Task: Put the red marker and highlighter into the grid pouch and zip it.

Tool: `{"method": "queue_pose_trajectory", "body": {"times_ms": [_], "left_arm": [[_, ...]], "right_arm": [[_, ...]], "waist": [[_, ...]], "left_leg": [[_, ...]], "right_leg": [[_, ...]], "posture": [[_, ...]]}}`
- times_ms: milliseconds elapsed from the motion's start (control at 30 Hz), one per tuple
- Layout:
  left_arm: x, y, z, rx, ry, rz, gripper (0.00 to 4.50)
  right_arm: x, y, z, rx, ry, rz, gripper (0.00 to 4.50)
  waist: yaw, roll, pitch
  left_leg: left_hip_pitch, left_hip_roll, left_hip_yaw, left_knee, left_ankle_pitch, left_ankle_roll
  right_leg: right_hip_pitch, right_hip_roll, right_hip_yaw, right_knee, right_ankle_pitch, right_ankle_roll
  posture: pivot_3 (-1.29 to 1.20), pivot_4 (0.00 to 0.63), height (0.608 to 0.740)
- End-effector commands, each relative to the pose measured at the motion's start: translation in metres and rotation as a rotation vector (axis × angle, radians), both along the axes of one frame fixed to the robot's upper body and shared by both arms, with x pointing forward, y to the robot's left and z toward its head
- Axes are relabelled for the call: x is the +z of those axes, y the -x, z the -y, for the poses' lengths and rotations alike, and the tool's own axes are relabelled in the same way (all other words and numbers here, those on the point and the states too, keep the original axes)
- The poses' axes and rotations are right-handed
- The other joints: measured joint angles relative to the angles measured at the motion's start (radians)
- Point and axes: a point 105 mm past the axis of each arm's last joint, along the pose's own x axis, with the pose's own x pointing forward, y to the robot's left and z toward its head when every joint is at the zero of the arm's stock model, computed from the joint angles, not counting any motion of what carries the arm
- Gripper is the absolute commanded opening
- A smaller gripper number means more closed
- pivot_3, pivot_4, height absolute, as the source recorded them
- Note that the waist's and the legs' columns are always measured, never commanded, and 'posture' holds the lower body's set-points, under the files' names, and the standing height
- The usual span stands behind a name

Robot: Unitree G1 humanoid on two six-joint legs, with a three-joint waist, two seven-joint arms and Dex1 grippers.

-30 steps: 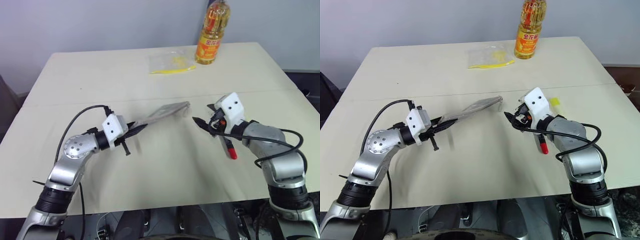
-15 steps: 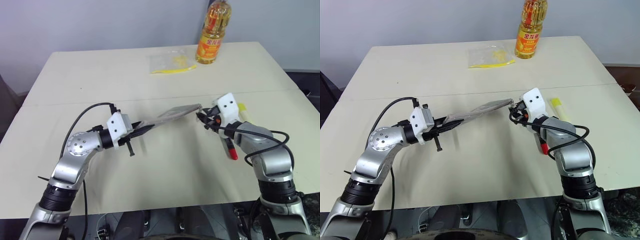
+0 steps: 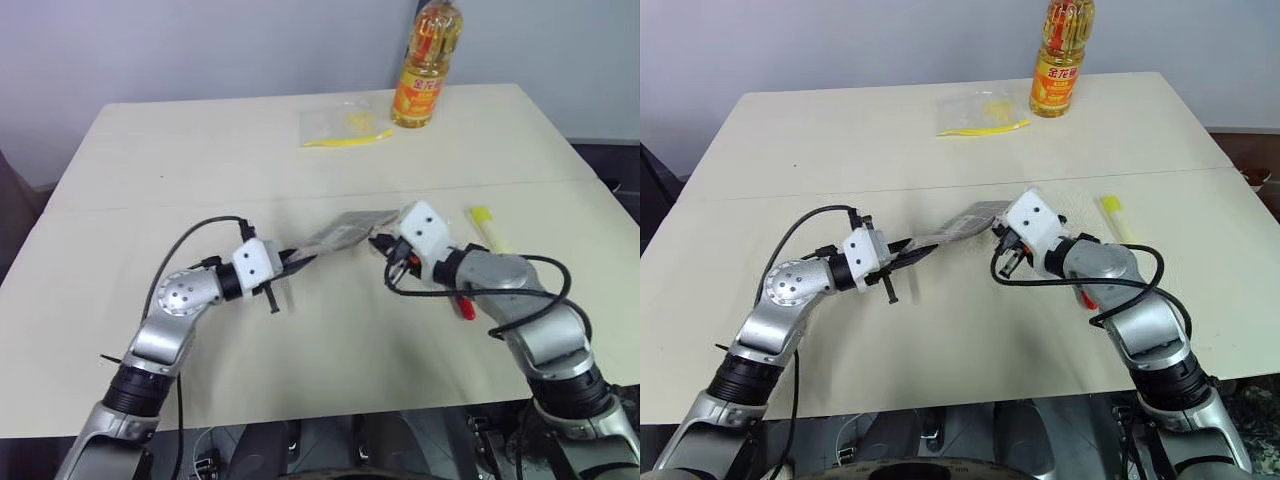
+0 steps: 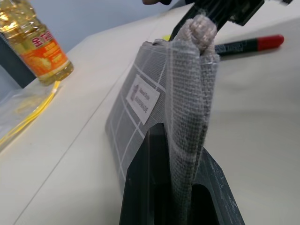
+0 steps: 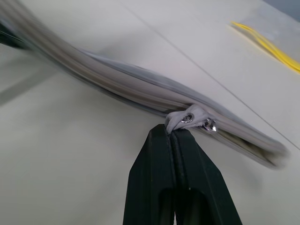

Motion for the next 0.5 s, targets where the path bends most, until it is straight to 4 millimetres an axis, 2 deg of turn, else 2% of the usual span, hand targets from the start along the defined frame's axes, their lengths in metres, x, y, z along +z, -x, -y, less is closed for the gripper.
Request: {"method": "queue_pose_trajectory", "body": {"times_ms": [33, 267, 500], "left_arm": [[0.007, -0.006, 0.009, 0.008, 0.017, 0.055, 0.00], [0.000, -0.018, 0.024, 0.022, 0.027, 0.070, 0.00], [-0.007, -0.027, 0.029, 0.044, 0.029, 0.068, 0.00]], "right_arm": [[0.018, 0.015, -0.021, 0.129, 0.053, 0.085, 0.05], [0.017, 0.040, -0.039, 0.289, 0.131, 0.083, 0.05], [0.019, 0.045, -0.041, 0.315, 0.149, 0.088, 0.05]], "waist": [[0.001, 0.000, 0.000], [0.016, -0.001, 0.001], [0.020, -0.002, 0.001]], "left_leg": [[0.000, 0.000, 0.000, 0.000, 0.000, 0.000], [0.000, 0.000, 0.000, 0.000, 0.000, 0.000], [0.000, 0.000, 0.000, 0.001, 0.000, 0.000]], "right_leg": [[0.000, 0.000, 0.000, 0.000, 0.000, 0.000], [0.000, 0.000, 0.000, 0.000, 0.000, 0.000], [0.000, 0.000, 0.000, 0.000, 0.000, 0.000]], "posture": [[0.00, 0.150, 0.740], [0.00, 0.150, 0.740], [0.00, 0.150, 0.740]]}}
